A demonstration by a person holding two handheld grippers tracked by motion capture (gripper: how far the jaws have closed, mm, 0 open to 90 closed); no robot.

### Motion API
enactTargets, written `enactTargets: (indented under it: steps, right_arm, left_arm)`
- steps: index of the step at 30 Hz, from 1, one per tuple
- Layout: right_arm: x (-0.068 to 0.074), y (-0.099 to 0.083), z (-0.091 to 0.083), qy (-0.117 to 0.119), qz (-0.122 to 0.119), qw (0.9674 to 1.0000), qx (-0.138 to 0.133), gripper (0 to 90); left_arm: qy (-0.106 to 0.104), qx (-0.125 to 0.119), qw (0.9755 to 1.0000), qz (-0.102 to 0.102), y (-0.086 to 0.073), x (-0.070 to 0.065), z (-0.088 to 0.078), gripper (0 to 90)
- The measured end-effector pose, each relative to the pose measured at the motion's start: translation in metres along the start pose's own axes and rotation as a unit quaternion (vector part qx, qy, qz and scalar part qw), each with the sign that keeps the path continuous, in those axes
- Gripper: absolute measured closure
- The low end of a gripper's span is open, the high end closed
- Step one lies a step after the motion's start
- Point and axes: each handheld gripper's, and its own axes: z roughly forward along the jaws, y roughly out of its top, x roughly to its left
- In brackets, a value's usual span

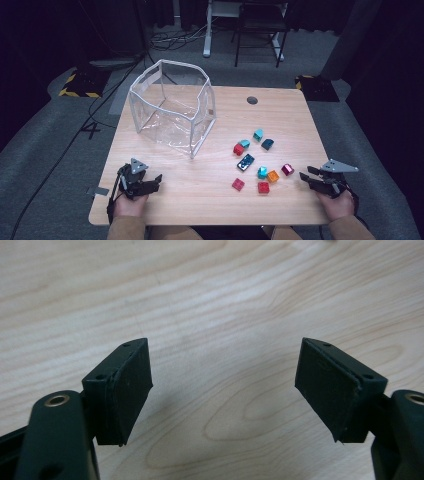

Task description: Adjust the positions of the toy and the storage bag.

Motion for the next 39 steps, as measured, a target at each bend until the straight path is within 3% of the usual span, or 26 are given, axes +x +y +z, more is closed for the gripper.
enactTargets:
  steps: [3,8,11,16,17,19,22,23,24,25,26,31,37,39]
  right_arm:
    - [0.01,0.014,-0.012,0.002,-0.014,0.9996,-0.023,54.1]
    - [0.027,0.045,-0.029,-0.008,-0.053,0.9974,-0.048,54.3]
    - [0.035,0.064,-0.034,0.007,-0.056,0.9968,-0.057,55.2]
    - [0.044,0.083,-0.034,0.021,-0.056,0.9962,-0.064,55.6]
    - [0.052,0.094,-0.032,0.026,-0.063,0.9955,-0.066,55.6]
    - [0.055,0.097,-0.031,0.029,-0.066,0.9952,-0.066,55.7]
    - [0.068,0.113,-0.022,0.06,-0.071,0.9934,-0.066,57.7]
    - [0.068,0.113,-0.022,0.06,-0.071,0.9934,-0.066,57.7]
    - [0.076,0.123,-0.016,0.079,-0.073,0.9919,-0.069,57.8]
    - [0.076,0.123,-0.016,0.079,-0.073,0.9919,-0.069,57.8]
    - [0.087,0.133,-0.009,0.093,-0.081,0.9899,-0.07,57.8]
    - [0.109,0.154,0.008,0.116,-0.099,0.9857,-0.072,57.9]
    - [0.123,0.172,0.031,0.142,-0.086,0.983,-0.078,57.9]
    - [0.13,0.178,0.039,0.145,-0.092,0.9817,-0.081,57.9]
  left_arm:
    - [-0.009,-0.015,0.9998,-0.005,0.005,0.001,-0.011,23.2]
    - [-0.003,-0.058,0.9983,0.003,0.018,0.003,-0.037,27.2]
    - [-0.001,-0.067,0.9975,0.022,0.028,0.003,-0.047,28.4]
    - [-0.005,-0.072,0.997,0.028,0.038,0.009,-0.053,28.3]
    - [-0.013,-0.074,0.9966,0.034,0.044,0.013,-0.055,27.9]
    - [-0.016,-0.078,0.9962,0.035,0.046,0.015,-0.056,27.8]
    - [-0.016,-0.089,0.9953,0.036,0.056,0.023,-0.059,27.8]
    - [-0.016,-0.089,0.9953,0.036,0.056,0.023,-0.059,27.9]
    - [-0.011,-0.093,0.9951,0.034,0.061,0.026,-0.059,28.1]
    - [-0.011,-0.093,0.9951,0.034,0.061,0.026,-0.059,28.2]
    - [-0.011,-0.097,0.9947,0.03,0.065,0.028,-0.059,28.3]
    - [-0.013,-0.1,0.9945,0.028,0.071,0.03,-0.055,28.6]
    - [-0.015,-0.099,0.9939,0.046,0.073,0.026,-0.057,31.0]
    - [-0.018,-0.098,0.9938,0.049,0.07,0.023,-0.058,31.3]
